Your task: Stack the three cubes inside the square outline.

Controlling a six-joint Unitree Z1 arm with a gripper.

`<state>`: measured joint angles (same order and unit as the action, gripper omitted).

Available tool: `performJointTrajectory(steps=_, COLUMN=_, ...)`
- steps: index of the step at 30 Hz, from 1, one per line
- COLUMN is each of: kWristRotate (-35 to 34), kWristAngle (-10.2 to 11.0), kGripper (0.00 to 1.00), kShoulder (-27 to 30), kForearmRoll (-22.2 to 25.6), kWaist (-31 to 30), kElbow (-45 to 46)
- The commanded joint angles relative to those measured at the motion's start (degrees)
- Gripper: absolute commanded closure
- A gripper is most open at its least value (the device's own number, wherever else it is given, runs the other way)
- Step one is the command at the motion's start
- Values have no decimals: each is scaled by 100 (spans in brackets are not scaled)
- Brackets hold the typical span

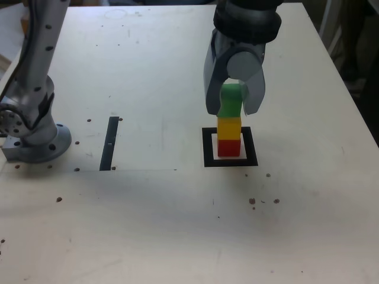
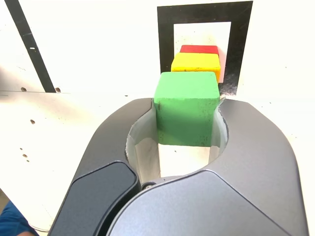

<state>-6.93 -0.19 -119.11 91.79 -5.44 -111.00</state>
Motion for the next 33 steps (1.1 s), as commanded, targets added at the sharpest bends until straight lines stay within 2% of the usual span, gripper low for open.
performJointTrajectory(steps=1, kWristRotate=10, kWristAngle=4, kGripper=73, kShoulder=-22, kForearmRoll=60, kWaist=8, kElbow=2)
performJointTrajectory(steps=8, kWristRotate=31, kWristAngle=19, kGripper=70, kShoulder=-52, kForearmRoll=50, kWaist=17, kElbow=13)
performJointTrajectory(steps=12, kWristRotate=43, kWristAngle=4, kGripper=63, kShoulder=-66, kForearmRoll=50, kWaist=22, kElbow=32)
performJointTrajectory(steps=21, kWristRotate=112, kWristAngle=8, kGripper=23, kShoulder=-89, kForearmRoll=38, kWaist=46, kElbow=62)
performJointTrajectory(steps=25, kWristRotate=113, kWristAngle=35, kGripper=8, kShoulder=-84, kForearmRoll=35, kWaist=60, kElbow=54)
performJointTrajectory(steps=29, kWristRotate=110, kWristAngle=62, kGripper=1, kShoulder=-55, kForearmRoll=38, kWaist=69, kElbow=48)
performJointTrajectory(steps=33, kWristRotate=89, kWristAngle=71, kGripper=1, kShoulder=78, kForearmRoll=63, kWaist=69, kElbow=44)
